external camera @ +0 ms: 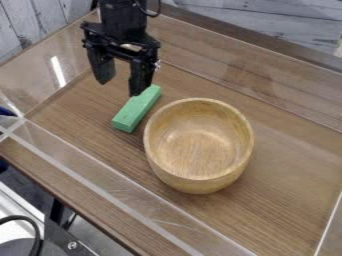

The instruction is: Put the green block in the brown bowl

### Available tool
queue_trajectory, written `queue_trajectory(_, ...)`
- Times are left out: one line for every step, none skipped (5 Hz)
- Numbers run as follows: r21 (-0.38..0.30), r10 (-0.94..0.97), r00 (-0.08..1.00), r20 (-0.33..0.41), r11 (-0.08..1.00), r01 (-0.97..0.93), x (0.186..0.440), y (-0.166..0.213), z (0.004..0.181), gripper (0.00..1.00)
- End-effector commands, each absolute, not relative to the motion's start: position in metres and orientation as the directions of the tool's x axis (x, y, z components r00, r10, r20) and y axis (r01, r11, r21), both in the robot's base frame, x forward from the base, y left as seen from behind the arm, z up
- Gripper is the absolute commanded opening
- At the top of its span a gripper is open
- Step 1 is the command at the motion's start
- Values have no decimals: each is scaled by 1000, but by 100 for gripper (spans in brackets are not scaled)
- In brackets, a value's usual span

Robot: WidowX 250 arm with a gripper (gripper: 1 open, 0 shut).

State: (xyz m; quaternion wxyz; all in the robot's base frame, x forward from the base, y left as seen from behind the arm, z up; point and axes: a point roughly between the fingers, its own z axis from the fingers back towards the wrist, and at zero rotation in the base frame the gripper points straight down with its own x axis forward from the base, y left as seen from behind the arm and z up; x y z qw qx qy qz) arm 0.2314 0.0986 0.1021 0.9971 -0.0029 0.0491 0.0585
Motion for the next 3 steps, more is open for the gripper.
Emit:
queue_trajectory(14, 120, 990, -73, 993, -119, 237, 107, 99, 100)
queue_trajectory(10, 120, 990, -79, 993, -120, 240, 109, 86, 100)
queue_trajectory(10, 118, 990, -83, 993, -117, 243, 109, 76, 100)
